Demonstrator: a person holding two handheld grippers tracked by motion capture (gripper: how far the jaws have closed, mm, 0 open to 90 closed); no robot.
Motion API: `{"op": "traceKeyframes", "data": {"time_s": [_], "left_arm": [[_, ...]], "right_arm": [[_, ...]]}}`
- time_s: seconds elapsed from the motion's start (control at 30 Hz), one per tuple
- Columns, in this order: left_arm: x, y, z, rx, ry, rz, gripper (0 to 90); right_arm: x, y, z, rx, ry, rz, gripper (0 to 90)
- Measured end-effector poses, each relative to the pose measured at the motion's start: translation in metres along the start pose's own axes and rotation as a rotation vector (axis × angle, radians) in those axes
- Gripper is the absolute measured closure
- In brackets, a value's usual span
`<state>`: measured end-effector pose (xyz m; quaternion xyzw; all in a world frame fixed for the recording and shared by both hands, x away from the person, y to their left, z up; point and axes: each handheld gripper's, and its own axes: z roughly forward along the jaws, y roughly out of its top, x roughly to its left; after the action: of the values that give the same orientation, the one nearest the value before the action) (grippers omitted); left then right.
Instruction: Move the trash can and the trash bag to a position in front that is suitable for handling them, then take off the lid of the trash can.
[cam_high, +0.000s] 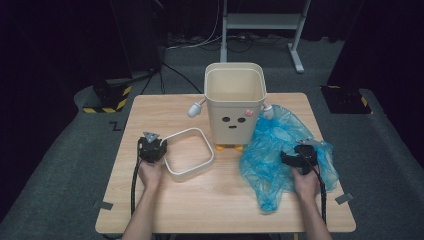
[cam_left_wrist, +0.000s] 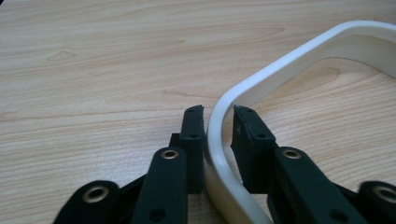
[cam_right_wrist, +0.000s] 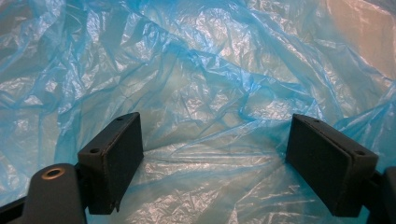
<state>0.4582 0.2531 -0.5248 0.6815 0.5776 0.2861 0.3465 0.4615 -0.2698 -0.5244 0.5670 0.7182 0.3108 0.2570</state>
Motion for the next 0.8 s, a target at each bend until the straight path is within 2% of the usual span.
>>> {"op": "traceKeyframes", "data": {"time_s": [0.1,0.17,0.23,0.27,0.37,0.43,0.5,0.63,0.8], "left_arm": [[-0.0035,0.0006,0.0016,0.016,0.005,0.036,64.0],[-0.0042,0.0007,0.0014,0.020,0.009,0.045,60.6],[-0.0036,0.0007,0.0020,0.018,0.004,0.030,56.0],[-0.0017,0.0010,0.0019,0.027,-0.005,0.032,53.7],[0.0003,0.0012,0.0041,0.058,-0.028,0.002,47.6],[-0.0003,0.0018,0.0056,0.072,-0.029,0.007,43.4],[-0.0029,0.0019,0.0061,0.078,-0.021,0.026,42.4],[-0.0027,0.0020,0.0060,0.079,-0.022,0.033,40.7],[-0.0029,0.0020,0.0063,0.080,-0.028,0.036,39.1]], "right_arm": [[-0.0001,0.0003,0.0004,0.000,0.000,0.000,18.6],[-0.0002,0.0008,0.0008,0.001,0.001,-0.001,18.6],[-0.0002,0.0009,0.0009,0.001,0.000,-0.001,18.6],[-0.0001,0.0009,0.0009,0.001,0.000,-0.001,18.6],[-0.0002,0.0009,0.0009,0.002,0.004,-0.001,18.0],[-0.0007,0.0011,0.0011,0.003,0.007,-0.005,17.6],[-0.0007,0.0011,0.0011,0.004,0.007,-0.004,17.4],[-0.0018,0.0013,0.0014,0.003,0.015,-0.016,17.0],[-0.0030,0.0062,-0.0023,0.059,0.033,-0.006,17.3]]}}
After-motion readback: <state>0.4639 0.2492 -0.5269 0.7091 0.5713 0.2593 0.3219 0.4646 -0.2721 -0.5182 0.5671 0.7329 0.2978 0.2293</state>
